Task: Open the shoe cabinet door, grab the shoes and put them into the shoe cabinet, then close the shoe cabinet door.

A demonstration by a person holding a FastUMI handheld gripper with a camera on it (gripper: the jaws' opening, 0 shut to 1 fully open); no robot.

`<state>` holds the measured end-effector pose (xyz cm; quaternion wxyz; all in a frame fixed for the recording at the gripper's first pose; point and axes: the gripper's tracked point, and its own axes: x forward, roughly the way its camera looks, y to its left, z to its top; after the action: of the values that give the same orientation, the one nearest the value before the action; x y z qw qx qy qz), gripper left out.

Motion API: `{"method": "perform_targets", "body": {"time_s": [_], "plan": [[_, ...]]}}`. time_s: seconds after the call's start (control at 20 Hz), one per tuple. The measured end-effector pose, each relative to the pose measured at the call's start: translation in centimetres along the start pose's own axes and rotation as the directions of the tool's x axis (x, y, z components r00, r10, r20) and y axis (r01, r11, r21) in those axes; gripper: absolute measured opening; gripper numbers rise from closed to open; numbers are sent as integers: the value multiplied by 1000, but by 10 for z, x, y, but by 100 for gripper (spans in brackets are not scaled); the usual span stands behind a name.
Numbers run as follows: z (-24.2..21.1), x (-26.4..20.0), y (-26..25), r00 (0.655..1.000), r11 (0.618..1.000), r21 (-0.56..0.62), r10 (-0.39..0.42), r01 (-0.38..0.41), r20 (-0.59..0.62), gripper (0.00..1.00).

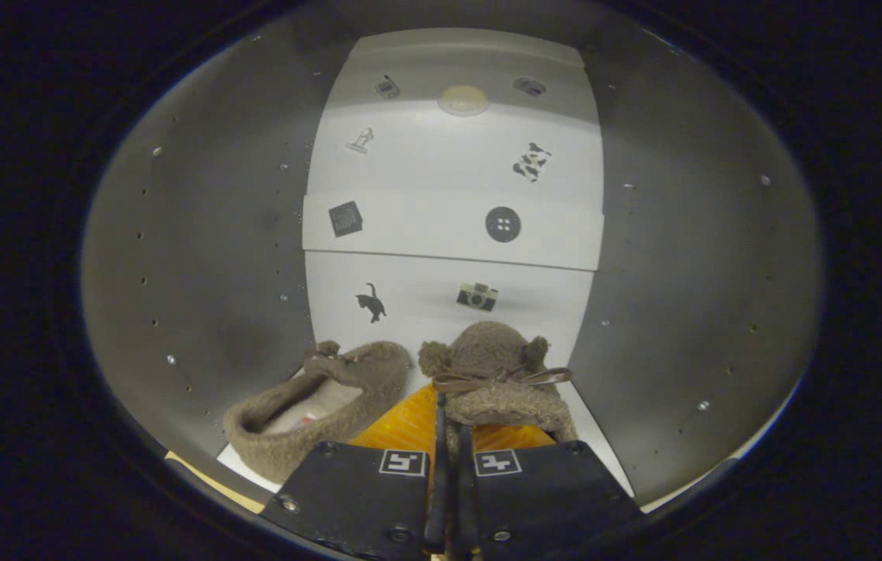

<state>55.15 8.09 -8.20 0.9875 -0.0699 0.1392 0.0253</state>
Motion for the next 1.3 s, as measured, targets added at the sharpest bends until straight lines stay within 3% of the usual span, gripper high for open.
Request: {"method": "perform_targets", "body": {"time_s": [0.1,0.3,0.35,0.55,0.8,1.0,1.15,1.3], "plan": [[-5,13,3,1000,1000,-3,7,-7,-20,12],[-24,23,-2,996,1000,-22,-18,16,-84,52],[-23,22,-2,997,1000,-21,-16,14,-72,52],[-22,9,5,997,1000,10,17,-16,-75,86],[-22,-13,21,994,996,44,76,-72,-83,86],[-13,-45,20,998,999,11,50,-50,-42,86],[-7,-83,28,998,998,-42,55,-55,-13,86],[0,-133,42,997,997,15,72,-72,28,86]]}}
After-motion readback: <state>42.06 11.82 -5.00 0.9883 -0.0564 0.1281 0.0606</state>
